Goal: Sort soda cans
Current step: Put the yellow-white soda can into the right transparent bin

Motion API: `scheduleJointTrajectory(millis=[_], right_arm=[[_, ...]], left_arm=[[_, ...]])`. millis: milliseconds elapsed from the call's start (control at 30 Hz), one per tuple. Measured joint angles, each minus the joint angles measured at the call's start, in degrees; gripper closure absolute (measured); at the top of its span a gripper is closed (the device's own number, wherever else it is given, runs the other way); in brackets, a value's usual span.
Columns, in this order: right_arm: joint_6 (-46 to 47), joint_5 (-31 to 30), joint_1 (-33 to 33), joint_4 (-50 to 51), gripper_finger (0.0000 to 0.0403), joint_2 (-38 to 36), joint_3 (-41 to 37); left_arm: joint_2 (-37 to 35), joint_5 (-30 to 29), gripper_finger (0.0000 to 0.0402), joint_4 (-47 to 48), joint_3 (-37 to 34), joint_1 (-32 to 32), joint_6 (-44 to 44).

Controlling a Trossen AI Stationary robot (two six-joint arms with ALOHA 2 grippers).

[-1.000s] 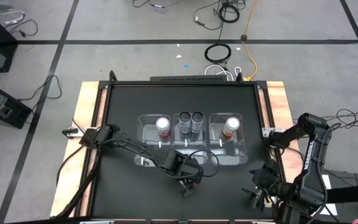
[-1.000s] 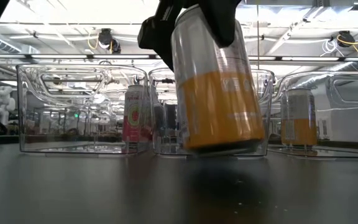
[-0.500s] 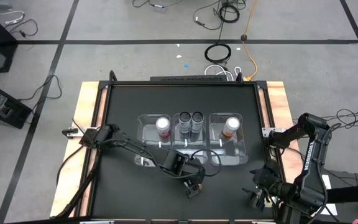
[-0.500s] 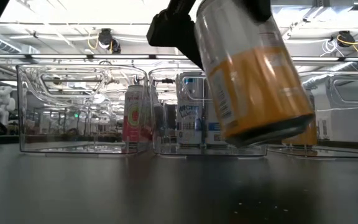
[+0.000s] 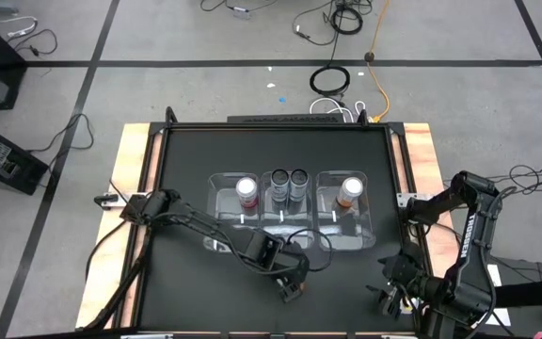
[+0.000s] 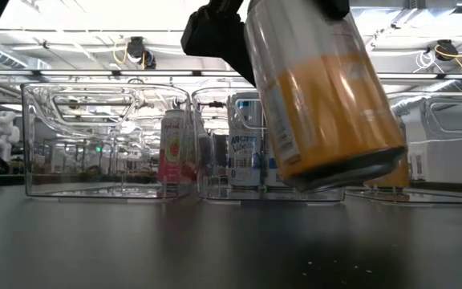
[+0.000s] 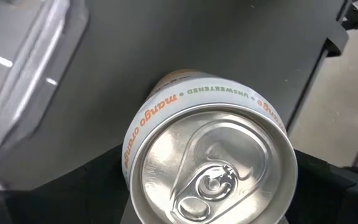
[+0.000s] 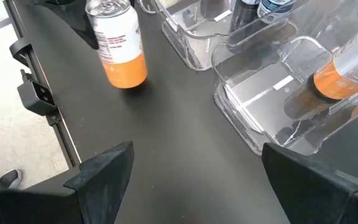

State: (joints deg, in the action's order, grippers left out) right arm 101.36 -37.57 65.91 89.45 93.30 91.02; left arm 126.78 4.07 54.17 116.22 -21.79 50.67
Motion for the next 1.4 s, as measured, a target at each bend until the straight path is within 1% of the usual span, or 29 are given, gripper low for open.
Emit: scheduleJointTrajectory(millis=[100, 300, 433, 533, 600, 667, 767, 867, 1167, 1400], right_arm=[[0.00, 0.01, 0.00, -0.31, 0.0055, 0.00, 0.00], [-0.02, 0.03, 0.00, -0.47, 0.0055, 0.00, 0.00], [-0.04, 0.06, 0.00, -0.50, 0.0055, 0.00, 0.00], [-0.17, 0.08, 0.00, -0.53, 0.0055, 0.00, 0.00], [-0.25, 0.08, 0.00, -0.52, 0.0055, 0.00, 0.00], [-0.46, 0.09, 0.00, -0.53, 0.0055, 0.00, 0.00], [-0.66, 0.14, 0.00, -0.53, 0.0055, 0.00, 0.00], [-0.66, 0.13, 0.00, -0.53, 0.0055, 0.01, 0.00], [-1.51, 0.12, 0.00, -0.48, 0.0055, 0.02, 0.00], [-1.51, 0.12, 0.00, -0.63, 0.0055, 0.02, 0.00]], left_arm=[[0.00, -1.78, 0.0065, 0.48, -0.05, -0.42, -0.01], [-0.04, -3.33, 0.0065, 0.37, -0.39, -0.97, -0.40], [-0.04, -6.41, 0.0065, 0.31, -0.39, -1.52, -1.54], [-0.04, -6.43, 0.0065, 0.36, -0.39, -1.61, -1.87], [-0.04, -5.39, 0.0065, 1.06, -0.39, -1.63, -2.34], [-0.04, -4.09, 0.0065, 2.78, -0.39, -1.63, -4.37], [-0.04, -4.08, 0.0065, 6.62, -0.39, -1.76, -4.57], [-0.04, -4.31, 0.0065, 8.57, -0.39, -2.07, -4.51], [-0.04, -4.58, 0.0065, 6.00, -0.39, -2.46, -4.55], [-0.04, -4.96, 0.0065, 5.84, -0.39, -2.46, -4.56]])
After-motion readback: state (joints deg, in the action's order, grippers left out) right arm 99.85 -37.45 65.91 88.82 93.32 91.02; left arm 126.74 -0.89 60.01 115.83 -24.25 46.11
